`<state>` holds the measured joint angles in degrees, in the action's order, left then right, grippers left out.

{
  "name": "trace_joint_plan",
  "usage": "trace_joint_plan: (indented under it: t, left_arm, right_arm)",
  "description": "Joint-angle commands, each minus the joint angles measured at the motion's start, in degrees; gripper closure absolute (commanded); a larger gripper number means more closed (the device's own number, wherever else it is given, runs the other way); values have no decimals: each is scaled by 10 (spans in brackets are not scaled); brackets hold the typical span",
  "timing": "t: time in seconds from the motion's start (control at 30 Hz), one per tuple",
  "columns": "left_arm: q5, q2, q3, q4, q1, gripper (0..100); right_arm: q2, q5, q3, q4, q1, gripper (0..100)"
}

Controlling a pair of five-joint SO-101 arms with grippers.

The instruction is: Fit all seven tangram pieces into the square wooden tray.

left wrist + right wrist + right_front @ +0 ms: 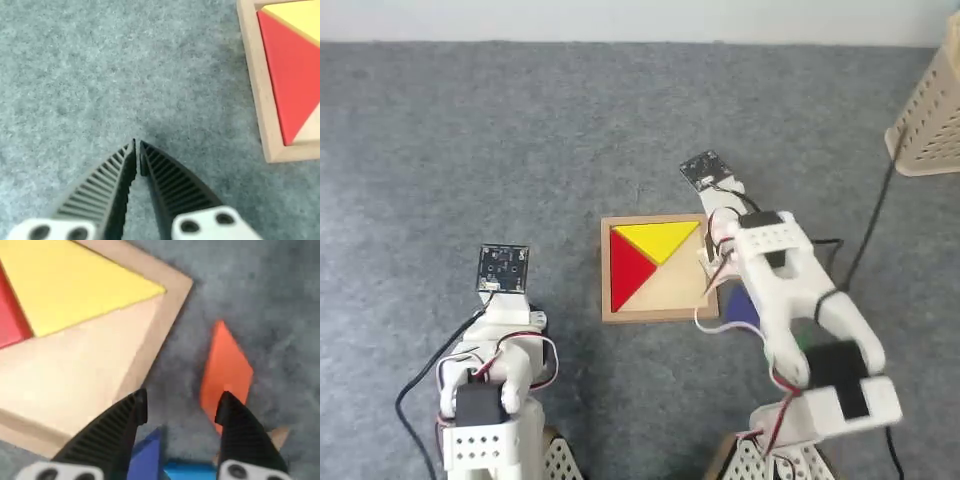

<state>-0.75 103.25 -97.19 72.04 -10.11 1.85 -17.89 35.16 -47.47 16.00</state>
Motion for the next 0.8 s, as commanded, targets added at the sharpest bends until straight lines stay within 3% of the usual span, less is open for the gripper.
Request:
trace_joint_plan:
  t: [0.0,0.37,0.57,0.77]
  left_arm:
    - [5,10,7,3,-2,988]
    - [5,10,7,3,-2,988]
    - [5,10,7,3,-2,988]
    - [5,10,7,3,-2,988]
  right_arm:
    - [38,-8,-62,6,-32,768]
    - [76,-7,-98,-2,-72,768]
    - [0,-9,-98,-18,-68,768]
    - [-17,-78,-107,-13,-68,767]
